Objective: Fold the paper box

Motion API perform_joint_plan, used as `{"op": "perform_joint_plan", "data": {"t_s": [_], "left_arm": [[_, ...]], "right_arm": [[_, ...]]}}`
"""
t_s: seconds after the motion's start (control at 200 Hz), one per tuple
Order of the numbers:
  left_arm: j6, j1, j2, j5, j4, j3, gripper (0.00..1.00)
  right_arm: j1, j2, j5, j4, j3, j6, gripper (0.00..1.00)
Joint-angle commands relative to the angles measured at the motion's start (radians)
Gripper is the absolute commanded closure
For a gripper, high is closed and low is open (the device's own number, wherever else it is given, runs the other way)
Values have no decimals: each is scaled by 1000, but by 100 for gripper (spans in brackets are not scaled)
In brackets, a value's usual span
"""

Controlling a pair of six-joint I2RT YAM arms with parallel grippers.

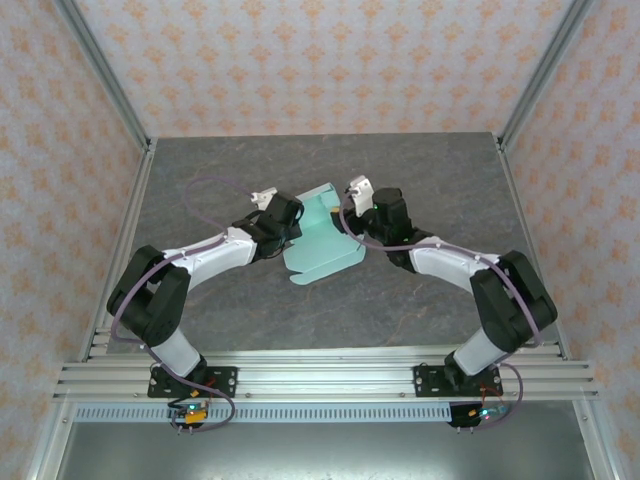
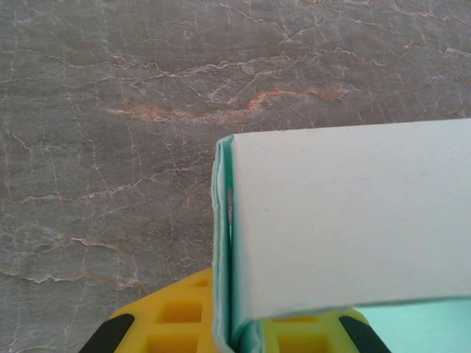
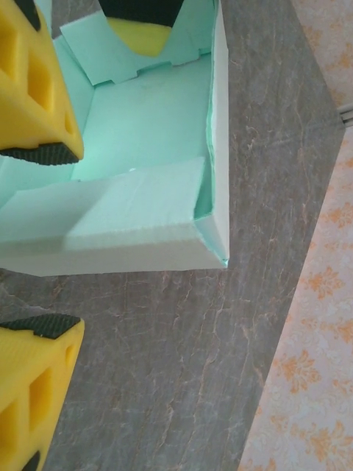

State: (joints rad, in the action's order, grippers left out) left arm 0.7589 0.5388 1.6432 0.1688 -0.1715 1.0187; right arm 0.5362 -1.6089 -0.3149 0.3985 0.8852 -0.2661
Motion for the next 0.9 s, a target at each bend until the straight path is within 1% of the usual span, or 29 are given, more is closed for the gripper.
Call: {"op": "perform_joint_plan", "data": {"t_s": [0.0,0.06,0.125,0.14,0.22,0.27,0.345,0.4,0.47,0.521,0.576,0.631,0.721,0.791,0.831,0.856,0.896], "left_arm": [[0,4,-37,26,-19,18,100],[4,6,-47,16,-3,3,100],[8,4,-55,18,15,-11,100],[8,4,-56,21,14,-10,100],[10,4,-54,34,-14,4,100],[19,5,-53,34,-31,17,100],[23,3,-50,19,-14,21,100],[25,4,-45,15,-12,32,100],[29,5,-36,14,-34,52,100],[36,5,-36,7,-32,50,100],[44,3,-38,-4,-9,35,100],[46,5,-31,-10,-2,34,100],[48,5,-22,-16,-24,51,100],[53,6,-22,-17,-4,36,100],[53,4,-21,-14,3,32,100],[53,4,-19,-10,0,36,100],[49,5,-16,-1,-20,48,100]], "right_arm": [[0,-55,-5,-36,77,-32,46],[1,-89,-3,-72,121,-53,51],[4,-119,31,-96,154,-73,60],[6,-124,45,-99,159,-78,62],[32,-145,145,-88,167,-98,64],[64,-162,210,-87,180,-120,70],[117,-201,354,-60,203,-102,81],[153,-231,536,-8,206,-55,84],[175,-257,712,59,194,11,88],[181,-269,787,94,186,40,92],[183,-279,842,126,180,50,97],[183,-279,861,148,174,46,98],[184,-266,833,157,172,33,91],[183,-245,750,169,159,21,81],[182,-224,666,174,144,21,75],[178,-207,616,163,136,22,73],[176,-180,570,134,129,34,71]]}}
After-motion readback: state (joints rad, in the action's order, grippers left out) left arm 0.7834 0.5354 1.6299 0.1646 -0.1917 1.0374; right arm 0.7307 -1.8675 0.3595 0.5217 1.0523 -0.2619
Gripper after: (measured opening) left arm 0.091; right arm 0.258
